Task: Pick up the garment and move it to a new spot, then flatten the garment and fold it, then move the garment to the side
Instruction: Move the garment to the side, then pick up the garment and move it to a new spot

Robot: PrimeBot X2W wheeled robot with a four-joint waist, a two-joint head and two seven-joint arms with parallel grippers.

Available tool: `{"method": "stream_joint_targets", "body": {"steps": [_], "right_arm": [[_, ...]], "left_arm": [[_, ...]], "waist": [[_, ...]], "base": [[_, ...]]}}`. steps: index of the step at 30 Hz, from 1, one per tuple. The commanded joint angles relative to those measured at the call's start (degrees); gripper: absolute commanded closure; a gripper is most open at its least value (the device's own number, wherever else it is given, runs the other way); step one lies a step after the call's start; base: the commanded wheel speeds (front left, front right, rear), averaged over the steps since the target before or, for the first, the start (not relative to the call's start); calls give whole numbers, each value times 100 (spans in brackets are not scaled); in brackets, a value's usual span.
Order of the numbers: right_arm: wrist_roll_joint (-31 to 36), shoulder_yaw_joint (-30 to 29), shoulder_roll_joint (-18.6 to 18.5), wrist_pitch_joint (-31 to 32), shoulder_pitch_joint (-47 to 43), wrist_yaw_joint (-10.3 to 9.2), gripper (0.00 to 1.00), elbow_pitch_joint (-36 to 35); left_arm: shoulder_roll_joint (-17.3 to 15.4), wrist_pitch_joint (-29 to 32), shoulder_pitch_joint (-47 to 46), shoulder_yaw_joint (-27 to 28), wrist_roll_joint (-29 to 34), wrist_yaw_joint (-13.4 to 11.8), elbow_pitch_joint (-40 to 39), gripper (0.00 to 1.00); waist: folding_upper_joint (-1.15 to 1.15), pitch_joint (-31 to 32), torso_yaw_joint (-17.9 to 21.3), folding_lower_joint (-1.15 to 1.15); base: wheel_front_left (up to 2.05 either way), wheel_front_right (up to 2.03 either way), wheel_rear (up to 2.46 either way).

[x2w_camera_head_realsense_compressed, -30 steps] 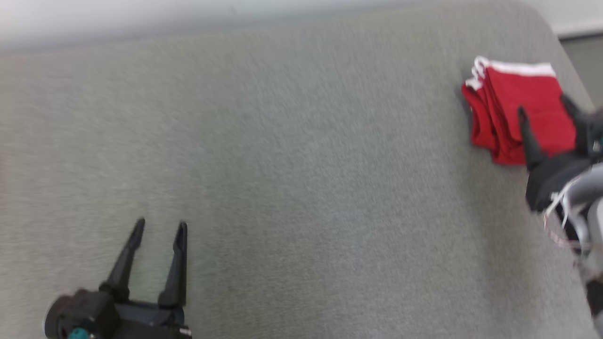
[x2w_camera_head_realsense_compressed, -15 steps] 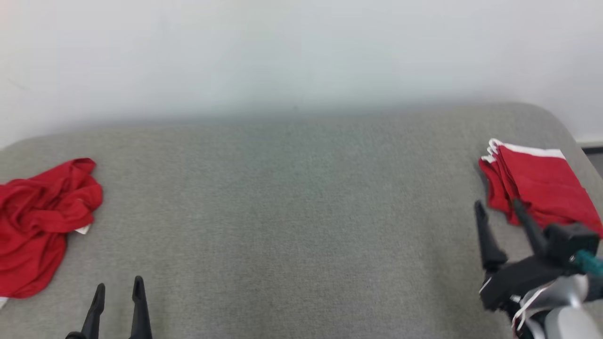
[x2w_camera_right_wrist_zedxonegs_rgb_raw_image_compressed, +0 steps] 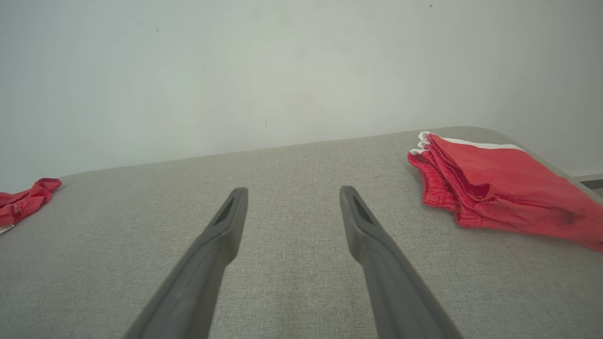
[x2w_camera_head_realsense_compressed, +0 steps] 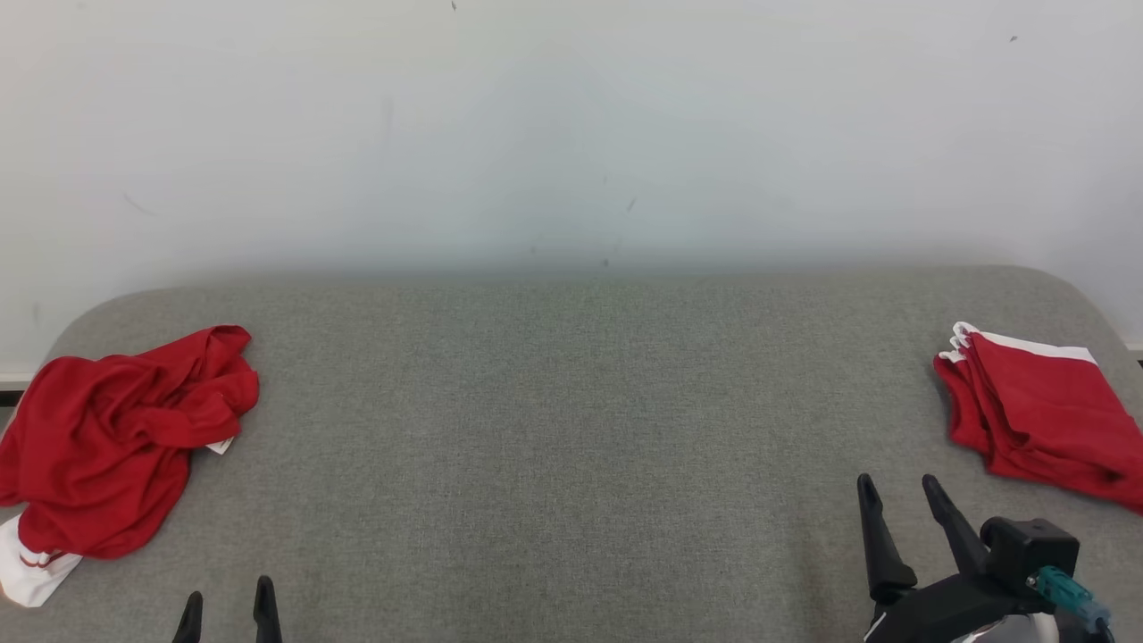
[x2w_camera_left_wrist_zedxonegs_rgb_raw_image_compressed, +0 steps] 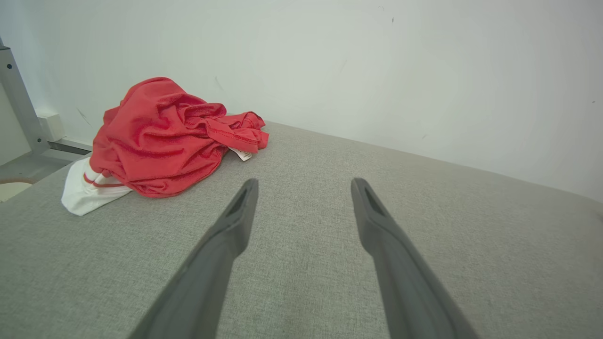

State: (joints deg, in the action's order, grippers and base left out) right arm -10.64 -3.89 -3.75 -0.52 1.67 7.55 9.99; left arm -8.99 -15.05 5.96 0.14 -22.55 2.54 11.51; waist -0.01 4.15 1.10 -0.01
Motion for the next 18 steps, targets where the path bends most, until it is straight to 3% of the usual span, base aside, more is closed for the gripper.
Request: {"method": "stream_joint_targets", "body": {"steps": [1, 18], "right_arm": [[11, 20, 37, -10, -61, -10, 0, 6], [-70, 9, 86, 31, -64, -10, 0, 73]], "left_arm": [[42, -22, 35, 28, 80, 37, -2, 0], [108, -24, -64, 98, 304, 222, 5, 0]], "waist": [[1, 14, -6, 1], [1, 10, -115, 1]], "base": [[0, 0, 0], [0, 0, 0]]}}
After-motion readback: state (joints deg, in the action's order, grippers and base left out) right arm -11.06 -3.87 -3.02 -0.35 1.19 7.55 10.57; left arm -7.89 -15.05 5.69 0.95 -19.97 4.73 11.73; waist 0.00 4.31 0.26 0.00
